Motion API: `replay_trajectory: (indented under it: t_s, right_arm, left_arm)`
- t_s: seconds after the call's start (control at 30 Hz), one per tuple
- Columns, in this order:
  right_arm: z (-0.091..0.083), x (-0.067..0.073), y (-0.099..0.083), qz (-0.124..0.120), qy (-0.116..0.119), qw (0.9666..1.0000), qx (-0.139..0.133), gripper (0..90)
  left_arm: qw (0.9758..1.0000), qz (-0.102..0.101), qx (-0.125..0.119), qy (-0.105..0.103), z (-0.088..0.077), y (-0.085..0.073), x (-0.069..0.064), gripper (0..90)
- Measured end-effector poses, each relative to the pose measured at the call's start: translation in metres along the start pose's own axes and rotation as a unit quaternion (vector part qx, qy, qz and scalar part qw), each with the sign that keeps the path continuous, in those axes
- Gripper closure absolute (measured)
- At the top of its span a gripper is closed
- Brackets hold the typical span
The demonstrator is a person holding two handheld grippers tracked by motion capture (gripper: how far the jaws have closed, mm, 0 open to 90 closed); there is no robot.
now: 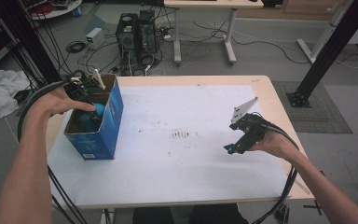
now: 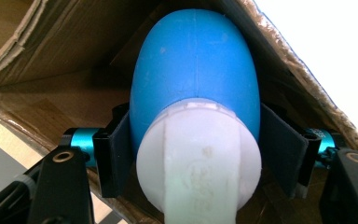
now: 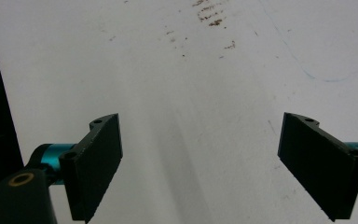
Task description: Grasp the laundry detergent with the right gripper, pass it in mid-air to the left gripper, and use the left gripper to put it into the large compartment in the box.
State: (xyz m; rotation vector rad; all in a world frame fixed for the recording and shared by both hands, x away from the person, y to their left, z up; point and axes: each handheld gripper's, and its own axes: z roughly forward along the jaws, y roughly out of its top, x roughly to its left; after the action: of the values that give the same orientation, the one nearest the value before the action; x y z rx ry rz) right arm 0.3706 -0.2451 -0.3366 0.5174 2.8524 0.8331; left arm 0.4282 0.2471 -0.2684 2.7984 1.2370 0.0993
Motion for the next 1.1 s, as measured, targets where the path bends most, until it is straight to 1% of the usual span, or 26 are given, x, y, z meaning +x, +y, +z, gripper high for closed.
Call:
replay_trajectory:
  t_s: [0.13, 0.23, 0.3, 0.33, 0.4, 0.53, 0.63, 0.73, 0.97, 1.0, 1.03, 1.1]
  right_arm:
    - [0.0, 0.0, 0.0, 0.002, -0.001, 1.0, 0.0, 12.9]
    - [0.0, 0.0, -0.001, 0.001, 0.0, 1.0, -0.001, 13.0]
    - [0.0, 0.001, 0.0, 0.002, -0.001, 1.0, 0.001, 12.9]
    - [0.0, 0.001, 0.0, 0.002, -0.001, 1.0, -0.001, 13.0]
    - [0.0, 0.001, 0.0, 0.002, -0.001, 1.0, -0.001, 13.0]
    - [-0.001, 0.0, -0.001, 0.002, -0.002, 1.0, -0.001, 13.0]
    - [-0.001, 0.001, -0.001, 0.003, -0.002, 1.0, -0.001, 13.0]
    - [-0.002, 0.001, -0.001, 0.003, -0.002, 1.0, -0.001, 13.0]
    - [-0.004, 0.001, -0.001, 0.005, -0.005, 1.0, 0.0, 13.0]
    - [-0.004, 0.001, -0.001, 0.005, -0.005, 1.0, 0.0, 13.0]
    - [-0.004, 0.001, -0.001, 0.004, -0.004, 1.0, 0.0, 13.0]
    - [-0.004, 0.001, -0.001, 0.004, -0.005, 1.0, 0.0, 13.0]
  left_arm:
    - [1.0, -0.002, -0.008, 0.005, -0.004, 0.0, 0.0, 32.4]
    - [0.9999, 0.002, -0.004, 0.009, -0.007, 0.001, -0.001, 32.3]
    - [0.9999, 0.0, -0.006, 0.008, -0.008, 0.001, -0.001, 32.3]
    - [0.9999, -0.001, -0.007, 0.011, -0.011, 0.001, -0.001, 32.3]
    - [0.9999, -0.001, -0.008, 0.013, -0.011, 0.001, -0.001, 30.5]
    - [0.9998, 0.009, -0.004, 0.015, -0.019, 0.002, -0.005, 30.5]
    - [0.9997, 0.009, -0.009, 0.019, -0.023, 0.003, -0.006, 30.5]
    - [0.9997, 0.009, -0.008, 0.022, -0.028, 0.004, -0.006, 30.5]
    - [0.9994, 0.006, -0.012, 0.032, -0.047, 0.01, -0.009, 30.5]
    - [0.9994, 0.006, -0.012, 0.032, -0.047, 0.01, -0.009, 30.5]
    - [0.999, 0.003, -0.017, 0.042, -0.057, 0.014, -0.012, 30.5]
    - [0.9987, 0.006, -0.024, 0.045, -0.064, 0.018, -0.016, 30.5]
